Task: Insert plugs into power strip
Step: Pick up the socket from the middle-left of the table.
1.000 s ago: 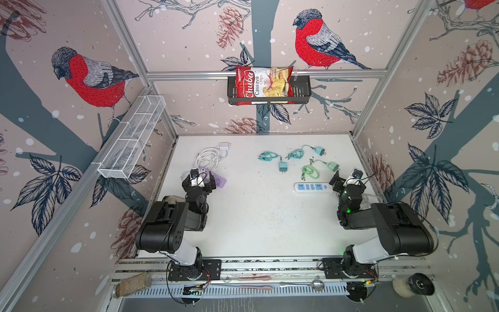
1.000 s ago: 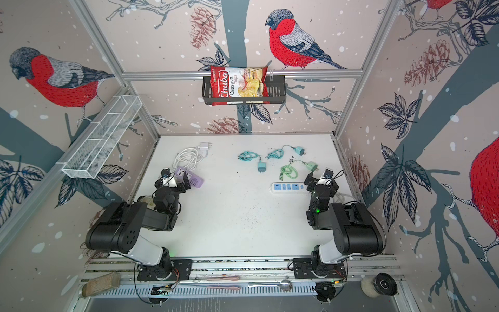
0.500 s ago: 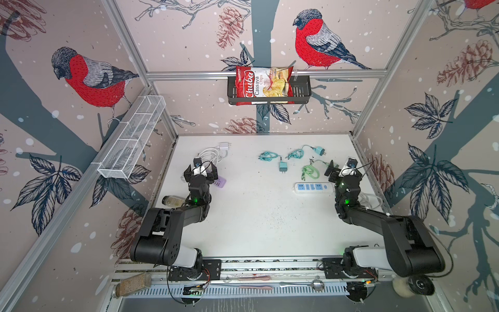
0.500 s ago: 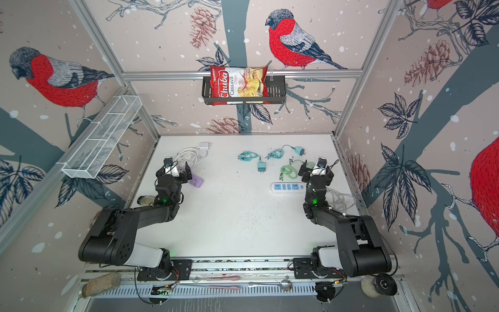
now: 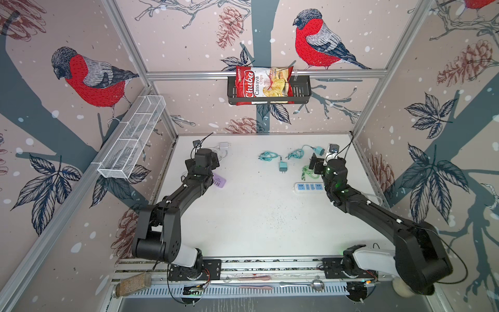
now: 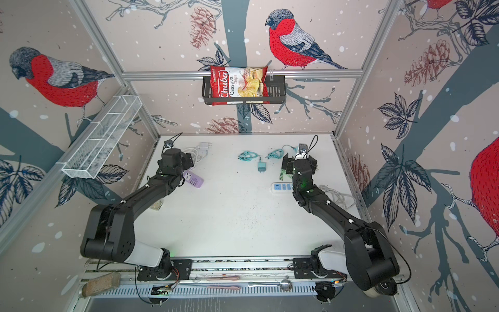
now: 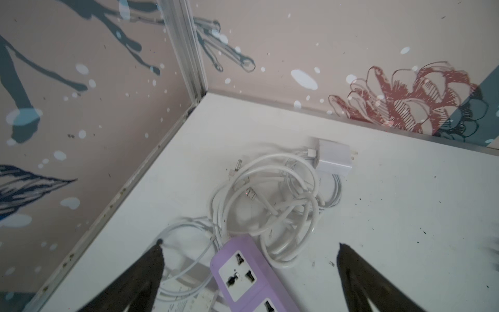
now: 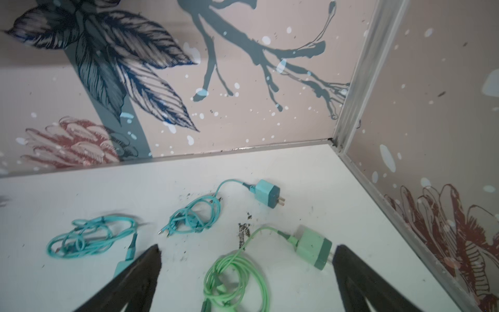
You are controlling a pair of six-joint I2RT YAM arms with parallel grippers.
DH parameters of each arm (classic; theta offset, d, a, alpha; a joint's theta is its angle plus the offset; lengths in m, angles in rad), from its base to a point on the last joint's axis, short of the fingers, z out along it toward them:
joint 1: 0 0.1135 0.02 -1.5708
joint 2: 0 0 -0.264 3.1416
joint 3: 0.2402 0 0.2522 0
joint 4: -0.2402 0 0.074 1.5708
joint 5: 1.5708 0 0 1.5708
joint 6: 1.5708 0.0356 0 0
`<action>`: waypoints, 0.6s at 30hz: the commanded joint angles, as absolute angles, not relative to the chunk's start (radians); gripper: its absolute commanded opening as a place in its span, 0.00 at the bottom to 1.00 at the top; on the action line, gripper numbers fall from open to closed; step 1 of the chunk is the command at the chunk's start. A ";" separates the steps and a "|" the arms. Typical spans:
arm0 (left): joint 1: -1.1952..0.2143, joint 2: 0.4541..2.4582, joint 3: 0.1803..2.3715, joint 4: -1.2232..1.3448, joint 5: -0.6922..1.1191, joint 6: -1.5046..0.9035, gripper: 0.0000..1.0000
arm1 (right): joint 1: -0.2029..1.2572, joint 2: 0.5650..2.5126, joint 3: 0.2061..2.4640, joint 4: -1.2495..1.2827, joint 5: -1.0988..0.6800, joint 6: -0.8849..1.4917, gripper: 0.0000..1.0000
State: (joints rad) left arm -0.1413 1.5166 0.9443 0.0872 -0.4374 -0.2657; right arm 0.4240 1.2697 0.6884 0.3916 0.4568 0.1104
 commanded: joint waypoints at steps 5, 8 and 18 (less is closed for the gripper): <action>-0.109 1.692 1.179 -0.362 -0.342 -0.453 0.96 | 0.519 1.333 0.782 0.148 0.397 0.224 1.00; -0.084 1.747 1.232 -0.391 -0.274 -0.479 0.94 | 0.575 1.366 0.817 0.095 0.385 0.241 1.00; -0.037 1.837 1.286 -0.464 -0.082 -0.535 0.87 | 0.645 1.432 0.865 0.041 0.336 0.260 1.00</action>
State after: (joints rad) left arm -0.0406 1.8362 1.2964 -0.4210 -0.1455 -0.4992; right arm 0.6388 1.4216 0.8551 0.0570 0.3828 0.2367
